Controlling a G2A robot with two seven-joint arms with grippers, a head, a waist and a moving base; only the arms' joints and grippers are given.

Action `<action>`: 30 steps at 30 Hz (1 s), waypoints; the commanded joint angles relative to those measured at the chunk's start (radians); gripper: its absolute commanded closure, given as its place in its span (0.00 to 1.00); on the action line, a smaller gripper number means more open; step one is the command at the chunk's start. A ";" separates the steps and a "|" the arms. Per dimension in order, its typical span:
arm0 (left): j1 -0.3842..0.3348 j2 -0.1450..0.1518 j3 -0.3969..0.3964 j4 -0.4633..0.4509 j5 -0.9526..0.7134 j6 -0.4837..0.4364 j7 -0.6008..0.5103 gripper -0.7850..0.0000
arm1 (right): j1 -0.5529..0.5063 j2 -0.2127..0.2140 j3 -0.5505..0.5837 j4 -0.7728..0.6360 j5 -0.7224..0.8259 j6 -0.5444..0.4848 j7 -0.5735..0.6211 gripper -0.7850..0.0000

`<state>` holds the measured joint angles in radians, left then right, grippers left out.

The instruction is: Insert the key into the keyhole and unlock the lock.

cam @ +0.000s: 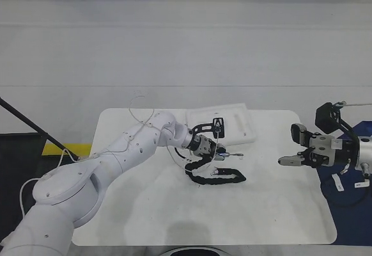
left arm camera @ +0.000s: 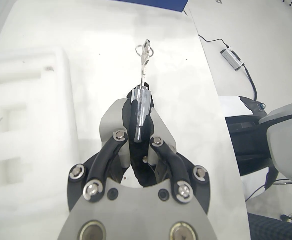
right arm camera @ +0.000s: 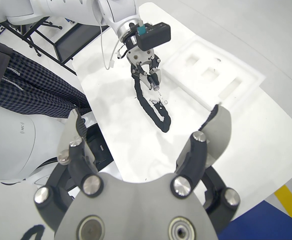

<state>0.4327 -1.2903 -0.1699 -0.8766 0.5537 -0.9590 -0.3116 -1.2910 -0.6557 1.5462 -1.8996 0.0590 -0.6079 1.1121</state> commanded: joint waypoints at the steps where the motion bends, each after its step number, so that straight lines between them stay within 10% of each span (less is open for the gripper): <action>1: 0.010 -0.015 0.000 0.017 -0.003 -0.001 -0.027 1.00 | -0.005 0.000 0.000 0.000 0.003 -0.003 -0.008 0.00; 3: 0.019 -0.034 0.000 0.037 -0.006 -0.004 -0.044 0.88 | -0.008 -0.001 -0.003 0.001 0.003 -0.007 -0.020 0.00; 4: 0.023 -0.043 0.000 0.049 -0.008 -0.014 -0.051 0.63 | -0.010 -0.002 -0.006 0.003 0.005 -0.010 -0.028 0.00; 5: 0.025 -0.052 0.000 0.062 -0.011 -0.027 -0.054 0.00 | -0.011 -0.002 -0.008 0.007 0.004 -0.012 -0.036 0.00; 17: -0.010 -0.079 -0.058 0.143 0.112 -0.053 0.144 0.00 | 0.014 -0.015 -0.064 0.063 -0.021 -0.063 -0.129 0.00; 30: -0.016 0.102 -0.245 -0.013 0.544 -0.053 0.678 0.00 | 0.123 -0.057 -0.183 0.203 -0.188 -0.250 -0.394 0.00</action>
<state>0.4124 -1.2049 -0.3966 -0.8778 1.0638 -1.0123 0.3338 -1.1795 -0.7099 1.3724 -1.7053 -0.1136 -0.8509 0.7309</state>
